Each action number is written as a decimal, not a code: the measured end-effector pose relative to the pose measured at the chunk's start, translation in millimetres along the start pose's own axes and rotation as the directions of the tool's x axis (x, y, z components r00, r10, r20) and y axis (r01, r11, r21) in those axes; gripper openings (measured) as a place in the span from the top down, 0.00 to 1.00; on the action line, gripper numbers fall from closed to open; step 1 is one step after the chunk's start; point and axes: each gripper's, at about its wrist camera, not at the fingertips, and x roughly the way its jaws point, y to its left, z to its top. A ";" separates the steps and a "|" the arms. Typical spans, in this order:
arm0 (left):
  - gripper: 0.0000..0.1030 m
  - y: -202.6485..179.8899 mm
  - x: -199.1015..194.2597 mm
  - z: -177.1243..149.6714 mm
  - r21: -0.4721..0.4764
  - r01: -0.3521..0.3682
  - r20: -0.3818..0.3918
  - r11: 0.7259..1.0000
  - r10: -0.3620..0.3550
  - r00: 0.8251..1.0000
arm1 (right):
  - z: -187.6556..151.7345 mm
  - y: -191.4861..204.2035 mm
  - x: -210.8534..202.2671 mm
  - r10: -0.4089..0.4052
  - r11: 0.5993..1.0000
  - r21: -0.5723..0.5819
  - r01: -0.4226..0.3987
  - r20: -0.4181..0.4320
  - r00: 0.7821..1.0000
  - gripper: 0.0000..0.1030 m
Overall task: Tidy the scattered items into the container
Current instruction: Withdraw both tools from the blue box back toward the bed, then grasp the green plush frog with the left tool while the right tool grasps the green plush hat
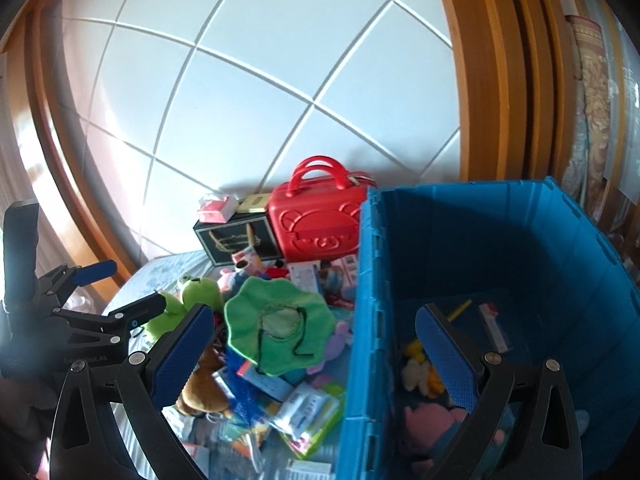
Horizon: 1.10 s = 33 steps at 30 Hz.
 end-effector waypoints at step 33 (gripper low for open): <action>0.00 161.2 47.8 -90.8 -0.119 -0.137 -0.157 0.983 0.117 0.981 | -48.4 126.2 129.1 0.010 0.989 -0.141 -0.036 -0.183 0.983 0.01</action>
